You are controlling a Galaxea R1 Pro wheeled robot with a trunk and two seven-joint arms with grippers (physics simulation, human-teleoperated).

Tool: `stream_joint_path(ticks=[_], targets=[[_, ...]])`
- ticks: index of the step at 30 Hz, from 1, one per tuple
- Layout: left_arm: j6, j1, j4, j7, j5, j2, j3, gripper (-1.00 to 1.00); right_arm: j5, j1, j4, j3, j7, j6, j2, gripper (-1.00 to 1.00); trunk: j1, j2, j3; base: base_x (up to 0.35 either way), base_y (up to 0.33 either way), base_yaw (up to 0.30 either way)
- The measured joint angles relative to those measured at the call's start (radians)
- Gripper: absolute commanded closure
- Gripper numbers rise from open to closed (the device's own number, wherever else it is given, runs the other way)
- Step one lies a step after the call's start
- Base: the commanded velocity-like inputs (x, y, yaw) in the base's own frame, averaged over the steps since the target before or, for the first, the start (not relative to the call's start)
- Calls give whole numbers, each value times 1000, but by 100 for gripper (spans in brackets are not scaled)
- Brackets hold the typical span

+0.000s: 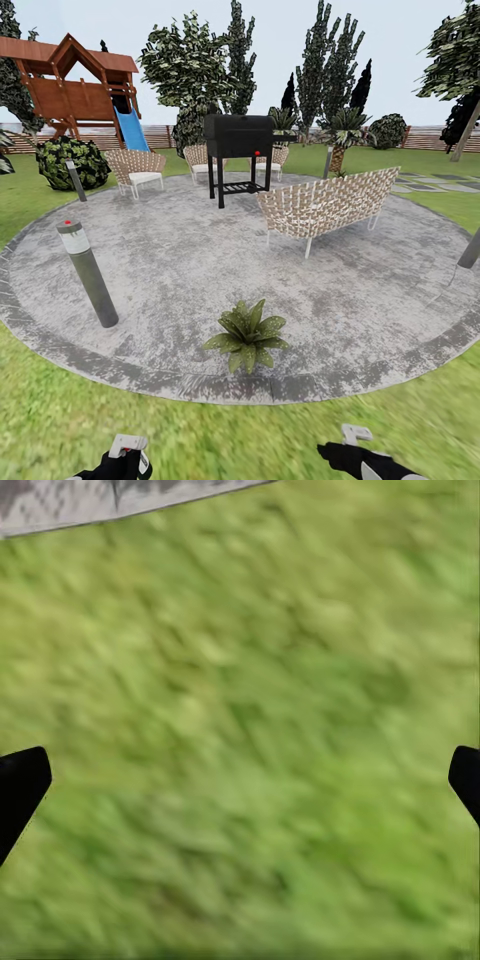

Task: Pick up the pesticide atomizer in the garden and spray insectifuge to fully cover both potted plants in the garden.

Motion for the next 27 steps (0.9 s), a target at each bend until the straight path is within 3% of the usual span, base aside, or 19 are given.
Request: stream_joint_path(ticks=[4,8,14,18,20,21,25,26,27], targets=[[0,0,0,0,0,0,0,100,1,0,1,2,0,0,42,-100,0,0,0,0,0,0],[0,0,0,0,0,0,0,100,4,0,1,4,0,0,49,-100,0,0,0,0,0,0],[-1,0,0,0,0,-1,0,100,41,0,3,4,-1,13,51,-100,0,0,0,0,0,0],[-1,0,0,0,0,-1,0,100,46,0,3,8,-1,32,85,-100,0,0,0,0,0,0],[-1,0,4,0,0,-1,0,100,48,0,4,80,-2,32,89,-100,0,0,0,0,0,0],[-1,0,17,0,-1,0,-1,100,46,0,3,156,-1,31,90,-100,0,0,0,0,0,0],[-1,0,30,0,0,1,0,100,31,0,3,251,-1,31,90,-100,0,0,0,0,0,0],[-1,0,31,0,0,1,0,100,16,0,3,284,-1,31,91,-100,0,0,0,0,0,0],[-1,0,32,0,0,1,0,100,-5,0,4,342,-1,31,91,-100,0,0,0,0,0,0]])
